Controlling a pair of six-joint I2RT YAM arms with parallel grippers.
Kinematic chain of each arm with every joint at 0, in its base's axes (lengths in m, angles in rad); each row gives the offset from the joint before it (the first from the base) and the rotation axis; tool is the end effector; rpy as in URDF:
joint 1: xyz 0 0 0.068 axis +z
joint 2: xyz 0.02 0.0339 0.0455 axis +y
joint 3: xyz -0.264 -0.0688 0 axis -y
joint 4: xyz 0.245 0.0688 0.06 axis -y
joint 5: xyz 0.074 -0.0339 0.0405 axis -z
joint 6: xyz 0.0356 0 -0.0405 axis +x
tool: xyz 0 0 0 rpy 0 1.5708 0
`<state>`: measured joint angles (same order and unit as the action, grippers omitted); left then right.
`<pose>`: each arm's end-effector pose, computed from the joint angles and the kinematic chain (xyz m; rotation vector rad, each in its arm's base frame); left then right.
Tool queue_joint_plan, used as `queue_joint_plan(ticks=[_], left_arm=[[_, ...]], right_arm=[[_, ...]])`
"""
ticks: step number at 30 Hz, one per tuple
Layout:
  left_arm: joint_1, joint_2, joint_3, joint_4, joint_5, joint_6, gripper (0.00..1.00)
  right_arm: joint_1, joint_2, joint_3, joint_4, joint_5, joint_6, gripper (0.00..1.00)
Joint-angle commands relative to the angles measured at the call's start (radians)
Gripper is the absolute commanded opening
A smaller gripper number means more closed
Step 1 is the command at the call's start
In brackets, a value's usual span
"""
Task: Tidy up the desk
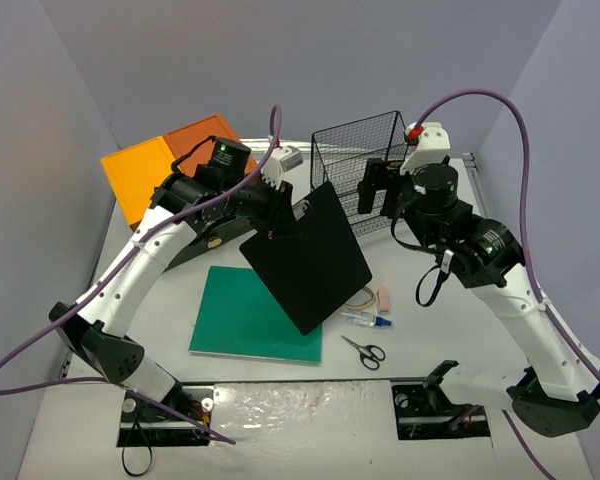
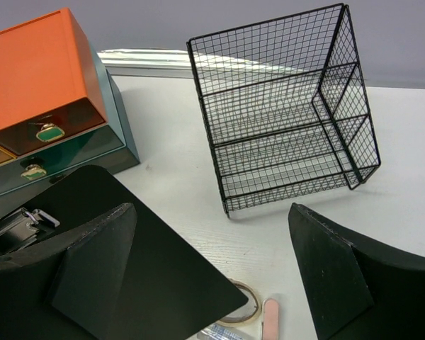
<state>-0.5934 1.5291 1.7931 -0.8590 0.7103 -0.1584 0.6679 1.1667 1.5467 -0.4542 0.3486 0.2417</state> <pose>0.2469 -0.1945 0.4425 0.8987 2.0573 -1.1890 0.1870 0.1321 0.4949 -0.0845 1.6541 0.4081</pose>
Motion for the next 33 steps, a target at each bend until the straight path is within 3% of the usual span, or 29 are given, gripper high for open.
queue_joint_plan(ticks=[1, 13, 26, 33], left_arm=[[0.007, -0.019, 0.052, 0.035, 0.043, 0.024, 0.00], [0.010, 0.025, 0.114, -0.027, 0.117, 0.075, 0.00], [0.035, -0.055, -0.004, -0.084, 0.176, 0.143, 0.00], [0.052, -0.046, 0.014, -0.089, 0.194, 0.149, 0.00]], right_arm=[[-0.011, -0.010, -0.005, 0.039, -0.012, 0.002, 0.86], [-0.051, -0.027, -0.063, 0.039, -0.089, -0.010, 0.86], [-0.204, -0.062, -0.138, 0.083, -0.667, -0.019, 0.86], [-0.214, -0.063, -0.141, 0.098, -0.712, -0.018, 0.86]])
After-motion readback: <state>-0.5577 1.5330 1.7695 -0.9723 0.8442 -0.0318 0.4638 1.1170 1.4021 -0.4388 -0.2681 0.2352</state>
